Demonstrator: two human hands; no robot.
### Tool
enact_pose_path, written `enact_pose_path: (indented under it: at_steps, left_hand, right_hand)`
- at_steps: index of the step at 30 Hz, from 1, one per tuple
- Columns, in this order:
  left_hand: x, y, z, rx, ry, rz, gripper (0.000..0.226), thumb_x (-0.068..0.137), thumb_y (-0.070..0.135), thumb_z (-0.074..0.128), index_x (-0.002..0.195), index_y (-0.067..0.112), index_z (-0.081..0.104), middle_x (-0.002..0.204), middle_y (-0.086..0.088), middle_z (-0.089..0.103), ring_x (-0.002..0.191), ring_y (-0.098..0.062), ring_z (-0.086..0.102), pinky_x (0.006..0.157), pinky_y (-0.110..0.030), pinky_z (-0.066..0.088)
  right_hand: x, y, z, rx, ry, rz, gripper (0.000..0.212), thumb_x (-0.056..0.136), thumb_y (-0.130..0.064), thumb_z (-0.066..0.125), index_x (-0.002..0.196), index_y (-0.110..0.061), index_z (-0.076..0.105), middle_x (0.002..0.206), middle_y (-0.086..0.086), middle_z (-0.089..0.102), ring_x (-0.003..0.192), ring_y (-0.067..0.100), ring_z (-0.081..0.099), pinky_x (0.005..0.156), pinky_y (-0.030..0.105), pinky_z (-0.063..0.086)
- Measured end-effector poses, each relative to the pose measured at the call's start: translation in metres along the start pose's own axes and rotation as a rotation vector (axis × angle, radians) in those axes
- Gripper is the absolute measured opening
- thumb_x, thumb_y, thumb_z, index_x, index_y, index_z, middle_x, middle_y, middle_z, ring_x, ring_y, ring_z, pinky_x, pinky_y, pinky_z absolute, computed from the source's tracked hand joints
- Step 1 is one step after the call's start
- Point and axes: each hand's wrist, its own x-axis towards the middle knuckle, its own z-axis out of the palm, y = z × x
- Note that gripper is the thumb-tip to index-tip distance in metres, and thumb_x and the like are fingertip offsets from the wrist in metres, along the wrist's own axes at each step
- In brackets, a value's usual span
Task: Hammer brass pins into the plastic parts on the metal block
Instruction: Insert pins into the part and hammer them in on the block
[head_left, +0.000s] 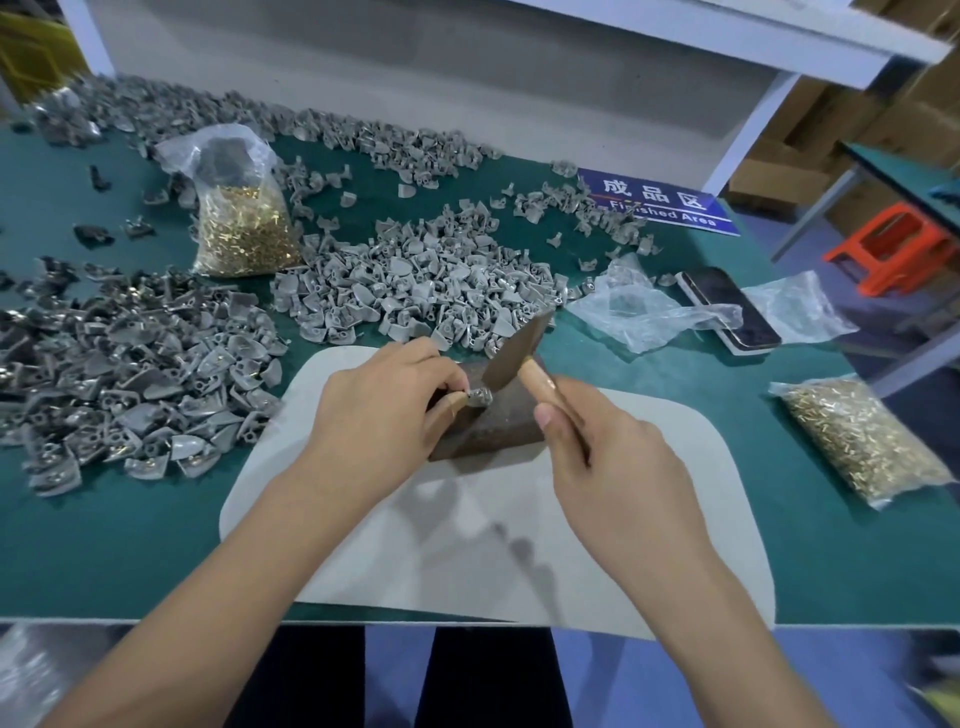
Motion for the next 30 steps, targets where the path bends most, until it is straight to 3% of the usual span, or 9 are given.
enact_pose_path:
  at_steps: [3,7,11,14,17,21,24,28,30]
  left_hand:
    - [0.000,0.001,0.000,-0.004,0.001,-0.004,0.002,0.093,0.036,0.066,0.093,0.036,0.068,0.095,0.014,0.058,0.098,-0.011,0.057,0.058,-0.028,0.039]
    - [0.001,0.001,-0.001,0.008,0.000,-0.003,0.003,0.094,0.038,0.065,0.095,0.038,0.068,0.095,0.014,0.057,0.098,-0.010,0.057,0.058,-0.028,0.036]
    - [0.000,0.001,-0.001,0.002,0.011,0.007,0.003,0.093,0.035,0.066,0.093,0.037,0.069,0.094,0.014,0.060,0.096,-0.012,0.059,0.056,-0.028,0.040]
    - [0.000,0.001,-0.001,0.011,0.006,-0.003,0.005,0.093,0.040,0.064,0.095,0.037,0.068,0.096,0.015,0.059,0.097,-0.010,0.058,0.056,-0.026,0.032]
    - [0.000,0.001,-0.001,0.004,0.007,-0.002,0.004,0.093,0.040,0.064,0.093,0.038,0.067,0.094,0.015,0.058,0.096,-0.009,0.058,0.056,-0.027,0.034]
    - [0.000,0.000,-0.001,0.000,0.003,-0.003,0.004,0.093,0.039,0.065,0.095,0.037,0.068,0.095,0.014,0.059,0.097,-0.010,0.058,0.057,-0.027,0.039]
    - [-0.001,0.001,-0.001,-0.003,0.006,-0.015,0.005,0.093,0.038,0.064,0.092,0.037,0.068,0.093,0.014,0.058,0.095,-0.010,0.058,0.054,-0.026,0.034]
    - [0.000,0.002,-0.002,-0.018,-0.005,-0.034,0.007,0.094,0.042,0.062,0.096,0.038,0.068,0.097,0.014,0.058,0.099,-0.009,0.056,0.058,-0.027,0.035]
    - [-0.001,0.002,-0.001,-0.026,-0.013,-0.033,0.008,0.095,0.042,0.062,0.096,0.038,0.068,0.097,0.014,0.058,0.099,-0.008,0.056,0.058,-0.027,0.032]
  right_hand:
    - [-0.002,-0.003,0.001,0.095,0.052,0.002,0.038,0.100,-0.053,0.032,0.133,-0.045,0.047,0.082,-0.001,0.070,0.077,0.033,0.062,0.066,0.045,0.052]
    - [-0.002,-0.001,0.003,0.006,0.007,-0.024,0.028,0.100,-0.054,0.032,0.125,-0.048,0.045,0.076,-0.002,0.065,0.074,0.033,0.059,0.064,0.044,0.051]
    - [-0.005,-0.005,0.005,0.147,0.056,-0.013,0.038,0.101,-0.051,0.034,0.134,-0.042,0.050,0.079,0.000,0.068,0.073,0.033,0.060,0.064,0.045,0.049]
    - [-0.008,-0.003,0.005,-0.015,-0.028,-0.024,0.034,0.100,-0.053,0.031,0.128,-0.043,0.047,0.075,0.003,0.065,0.075,0.037,0.060,0.065,0.046,0.052]
    - [-0.010,-0.005,0.004,0.075,0.081,-0.020,0.041,0.099,-0.053,0.031,0.133,-0.041,0.051,0.081,0.001,0.070,0.076,0.036,0.062,0.064,0.047,0.052]
    - [-0.009,-0.006,0.003,-0.002,-0.022,-0.029,0.032,0.100,-0.053,0.032,0.125,-0.041,0.048,0.074,0.001,0.064,0.073,0.036,0.059,0.064,0.045,0.052]
    - [-0.007,-0.007,0.001,0.063,0.073,-0.028,0.038,0.100,-0.054,0.031,0.132,-0.043,0.048,0.076,-0.002,0.067,0.072,0.034,0.060,0.061,0.045,0.050]
    - [-0.006,-0.005,0.002,-0.029,-0.026,-0.035,0.035,0.099,-0.054,0.030,0.130,-0.044,0.046,0.074,0.001,0.065,0.073,0.035,0.059,0.062,0.045,0.051]
    - [-0.008,-0.005,0.001,0.033,0.057,-0.022,0.037,0.100,-0.054,0.032,0.132,-0.045,0.048,0.076,-0.001,0.067,0.072,0.033,0.059,0.061,0.045,0.051]
